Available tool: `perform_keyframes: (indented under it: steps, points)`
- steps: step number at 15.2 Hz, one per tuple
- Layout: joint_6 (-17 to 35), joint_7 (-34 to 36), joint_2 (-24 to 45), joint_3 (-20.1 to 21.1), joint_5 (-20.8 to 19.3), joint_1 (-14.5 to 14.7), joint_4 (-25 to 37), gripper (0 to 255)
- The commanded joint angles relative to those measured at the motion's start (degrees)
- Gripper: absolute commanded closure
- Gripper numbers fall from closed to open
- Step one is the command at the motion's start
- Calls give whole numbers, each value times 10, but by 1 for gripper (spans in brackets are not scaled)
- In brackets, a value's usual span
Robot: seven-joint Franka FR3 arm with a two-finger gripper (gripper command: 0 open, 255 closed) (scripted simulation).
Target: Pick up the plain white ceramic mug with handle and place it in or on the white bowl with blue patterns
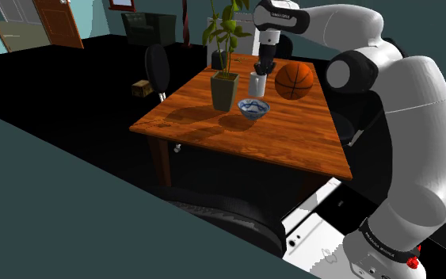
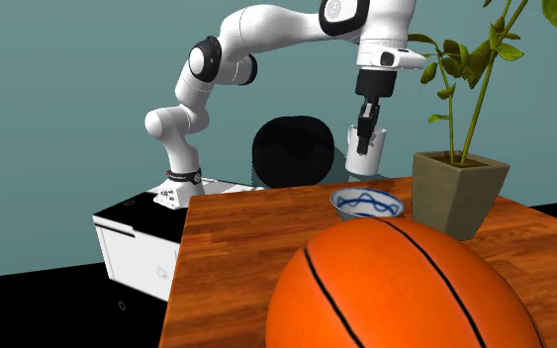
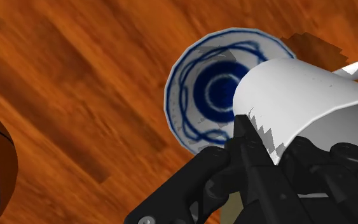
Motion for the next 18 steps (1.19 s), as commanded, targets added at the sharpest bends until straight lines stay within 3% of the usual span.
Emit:
perform_keyframes:
  steps: [1, 11, 18]
  points:
    - [19, -1, -4, 0, 0, 1, -22, 255]
    - [110, -5, -24, -1, -1, 8, -134, 255]
    - [115, -5, -25, -1, -1, 8, -140, 255]
